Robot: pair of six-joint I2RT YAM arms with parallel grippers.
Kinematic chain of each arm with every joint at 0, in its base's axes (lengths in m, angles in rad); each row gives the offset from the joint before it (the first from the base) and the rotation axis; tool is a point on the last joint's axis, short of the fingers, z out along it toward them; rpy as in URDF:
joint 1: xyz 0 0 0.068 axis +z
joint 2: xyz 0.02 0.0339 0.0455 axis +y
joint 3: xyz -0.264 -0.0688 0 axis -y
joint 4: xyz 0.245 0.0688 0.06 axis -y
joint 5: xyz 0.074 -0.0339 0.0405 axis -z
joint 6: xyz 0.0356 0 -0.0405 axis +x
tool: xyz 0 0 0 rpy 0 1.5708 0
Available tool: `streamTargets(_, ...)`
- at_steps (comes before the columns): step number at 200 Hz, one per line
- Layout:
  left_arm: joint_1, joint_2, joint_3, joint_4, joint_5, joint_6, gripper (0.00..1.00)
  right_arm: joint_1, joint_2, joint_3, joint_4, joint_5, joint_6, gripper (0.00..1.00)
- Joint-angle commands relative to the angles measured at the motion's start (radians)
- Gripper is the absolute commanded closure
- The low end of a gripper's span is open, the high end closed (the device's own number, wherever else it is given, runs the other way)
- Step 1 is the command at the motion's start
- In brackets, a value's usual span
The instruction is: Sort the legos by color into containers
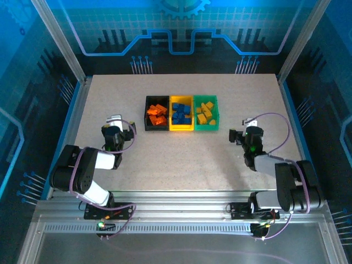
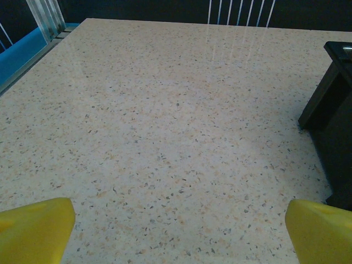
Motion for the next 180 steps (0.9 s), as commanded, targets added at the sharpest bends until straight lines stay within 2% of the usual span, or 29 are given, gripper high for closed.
streamTargets(1, 0.011, 0.006, 0.017, 0.038, 0.02, 0.012, 0.01, -0.019, 0.092, 0.042, 0.187, -0.103, -0.048, 0.0)
streamTargets(7, 0.012, 0.007, 0.018, 0.036, 0.021, 0.011, 0.01, -0.009, 0.119, 0.033, 0.244, -0.105, -0.069, 0.0)
streamTargets(17, 0.012, 0.006, 0.019, 0.036, 0.022, 0.011, 0.01, -0.002, 0.107, 0.06, 0.16, -0.133, -0.085, 0.0)
streamTargets(24, 0.013, 0.007, 0.019, 0.035, 0.024, 0.009, 0.01, -0.001, 0.114, 0.052, 0.198, -0.144, -0.092, 0.0)
streamTargets(180, 0.022, 0.004, 0.02, 0.029, 0.042, 0.005, 0.01, -0.005, 0.11, 0.058, 0.178, -0.139, -0.084, 0.0)
